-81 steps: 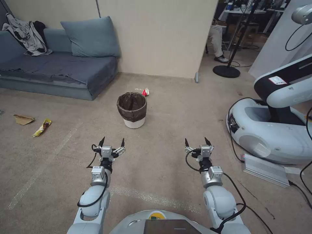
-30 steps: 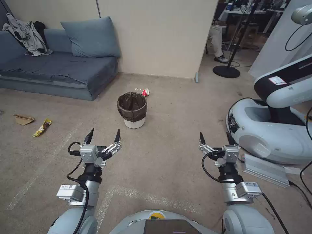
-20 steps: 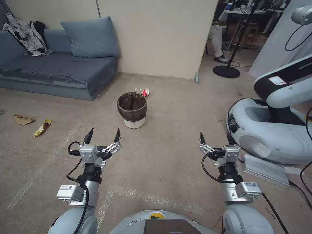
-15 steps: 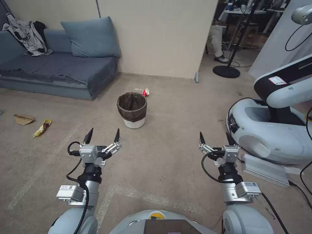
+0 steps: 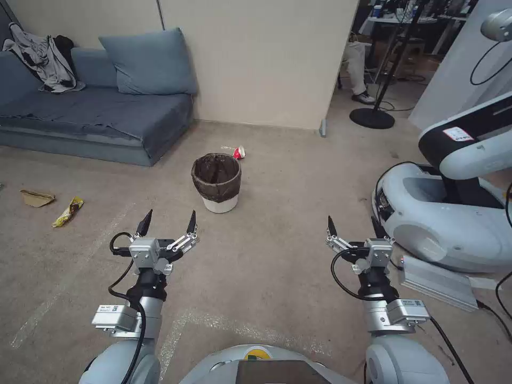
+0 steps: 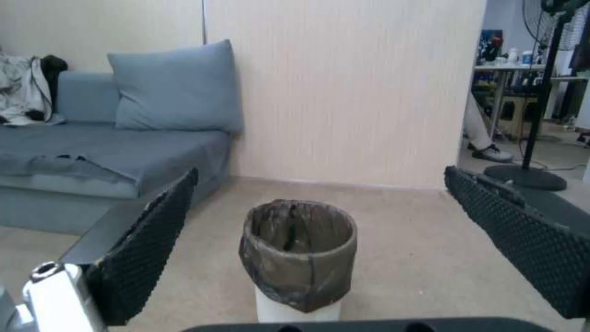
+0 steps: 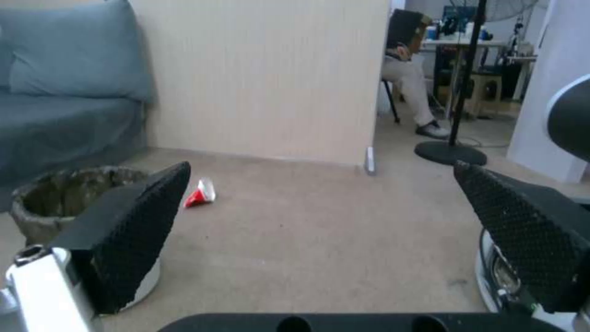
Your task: Pick up the trash bin, then pick up the garbage from the floor and place it into the trash bin.
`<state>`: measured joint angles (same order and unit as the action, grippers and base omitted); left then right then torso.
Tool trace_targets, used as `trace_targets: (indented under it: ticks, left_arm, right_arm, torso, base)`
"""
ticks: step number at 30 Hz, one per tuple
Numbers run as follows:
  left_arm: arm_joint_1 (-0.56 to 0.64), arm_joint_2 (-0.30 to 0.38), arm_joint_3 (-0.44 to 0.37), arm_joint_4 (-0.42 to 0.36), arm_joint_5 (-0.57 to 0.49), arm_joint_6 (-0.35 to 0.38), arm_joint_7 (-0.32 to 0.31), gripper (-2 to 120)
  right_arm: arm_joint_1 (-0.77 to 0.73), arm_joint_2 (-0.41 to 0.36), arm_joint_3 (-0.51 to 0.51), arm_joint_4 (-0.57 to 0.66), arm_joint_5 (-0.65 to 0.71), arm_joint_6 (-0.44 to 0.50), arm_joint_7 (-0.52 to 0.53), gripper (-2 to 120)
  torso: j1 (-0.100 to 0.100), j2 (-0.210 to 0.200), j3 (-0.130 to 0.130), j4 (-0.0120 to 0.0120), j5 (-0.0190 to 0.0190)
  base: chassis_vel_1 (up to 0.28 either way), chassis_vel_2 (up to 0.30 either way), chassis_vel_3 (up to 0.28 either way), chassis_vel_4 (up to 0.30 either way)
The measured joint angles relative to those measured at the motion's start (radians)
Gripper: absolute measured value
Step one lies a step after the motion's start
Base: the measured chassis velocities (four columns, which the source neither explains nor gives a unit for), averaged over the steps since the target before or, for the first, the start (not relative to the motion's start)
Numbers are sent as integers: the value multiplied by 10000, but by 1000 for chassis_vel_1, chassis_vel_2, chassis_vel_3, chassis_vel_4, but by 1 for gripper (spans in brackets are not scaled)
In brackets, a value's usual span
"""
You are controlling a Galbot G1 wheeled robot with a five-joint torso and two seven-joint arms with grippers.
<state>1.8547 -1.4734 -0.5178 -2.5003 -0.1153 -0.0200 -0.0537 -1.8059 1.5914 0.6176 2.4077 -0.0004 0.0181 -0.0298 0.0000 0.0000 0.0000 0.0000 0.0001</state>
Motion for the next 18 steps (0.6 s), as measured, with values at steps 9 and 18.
trace_targets:
  ticks: [9, 18]
  left_arm:
    - [2, -4, 0, 4, 0, 0, -1, 100]
    - [29, 3, 0, 4, 7, -15, 4, 100]
  right_arm:
    - [5, -7, 7, -22, -14, -2, -10, 100]
    - [-4, -13, 1, -41, -28, -1, -31, 100]
  torso:
    - [0, 0, 1, 0, -2]
    - [0, 0, 0, 0, -1]
  base:
    - [-102, 108, 103, -101]
    - [-75, 73, 84, -70]
